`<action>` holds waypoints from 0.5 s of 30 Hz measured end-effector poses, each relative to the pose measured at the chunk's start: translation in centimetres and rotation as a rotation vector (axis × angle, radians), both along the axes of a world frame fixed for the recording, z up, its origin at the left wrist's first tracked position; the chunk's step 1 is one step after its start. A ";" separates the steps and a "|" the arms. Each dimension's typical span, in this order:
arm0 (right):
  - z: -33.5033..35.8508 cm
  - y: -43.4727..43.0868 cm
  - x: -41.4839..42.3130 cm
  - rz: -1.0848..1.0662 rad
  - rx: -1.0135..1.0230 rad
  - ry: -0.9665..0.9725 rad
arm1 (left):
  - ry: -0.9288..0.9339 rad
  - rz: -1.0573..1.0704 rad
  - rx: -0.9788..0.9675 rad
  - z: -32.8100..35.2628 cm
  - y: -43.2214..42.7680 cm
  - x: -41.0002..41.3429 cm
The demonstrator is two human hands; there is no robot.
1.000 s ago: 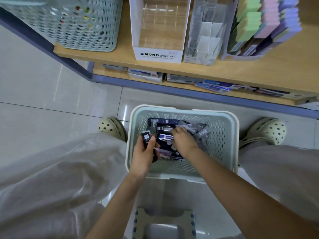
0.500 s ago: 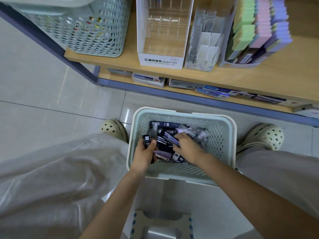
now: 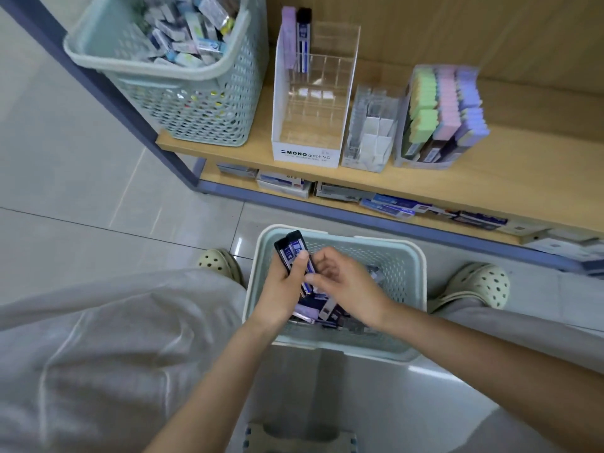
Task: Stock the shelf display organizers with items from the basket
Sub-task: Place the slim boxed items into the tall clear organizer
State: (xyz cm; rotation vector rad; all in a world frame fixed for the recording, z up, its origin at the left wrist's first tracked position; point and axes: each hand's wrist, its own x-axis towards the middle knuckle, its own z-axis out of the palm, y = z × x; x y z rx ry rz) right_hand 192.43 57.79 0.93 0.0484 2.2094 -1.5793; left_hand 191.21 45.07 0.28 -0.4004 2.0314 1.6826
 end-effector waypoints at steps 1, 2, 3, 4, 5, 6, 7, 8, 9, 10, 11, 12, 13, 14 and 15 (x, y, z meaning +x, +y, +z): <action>0.8 0.6 -0.1 0.014 0.010 -0.004 | 0.018 -0.010 0.005 0.4 0.1 0.0; 1.6 1.1 -0.1 0.034 0.028 -0.011 | 0.038 -0.026 0.014 1.0 0.3 -0.1; 2.3 1.6 -0.1 0.052 0.045 -0.018 | 0.063 -0.053 0.016 1.5 0.5 -0.2; 3.1 2.0 -0.1 0.058 0.060 -0.025 | 0.088 -0.081 0.020 2.1 0.8 -0.2; 3.9 2.3 -0.1 0.057 0.083 -0.028 | 0.112 -0.104 0.029 2.6 1.0 -0.2; 4.7 2.7 -0.2 0.058 0.116 -0.023 | 0.136 -0.124 0.041 3.2 1.3 -0.2; 5.6 3.0 -0.4 0.065 0.153 -0.009 | 0.160 -0.140 0.052 3.8 1.6 -0.3; 6.6 3.3 -0.5 0.077 0.190 0.015 | 0.185 -0.157 0.061 4.5 1.8 -0.4; 7.5 3.5 -0.7 0.091 0.224 0.048 | 0.209 -0.183 0.070 5.2 2.0 -0.6; 8.4 3.7 -0.8 0.104 0.259 0.090 | 0.234 -0.215 0.076 5.9 2.3 -0.8; 9.2 3.9 -1.0 0.123 0.299 0.146 | 0.262 -0.252 0.076 6.7 2.4 -1.1; 10.0 4.0 -1.1 0.149 0.345 0.214 | 0.294 -0.295 0.068 7.4 2.5 -1.5; 10.7 4.1 -1.3 0.170 0.378 0.283 | 0.324 -0.331 0.059 8.0 2.6 -2.0; 11.3 4.1 -1.6 0.171 0.390 0.342 | 0.361 -0.358 0.055 8.7 2.7 -2.5; 11.9 4.3 -1.9 0.152 0.384 0.383 | 0.394 -0.377 0.053 9.3 2.6 -3.1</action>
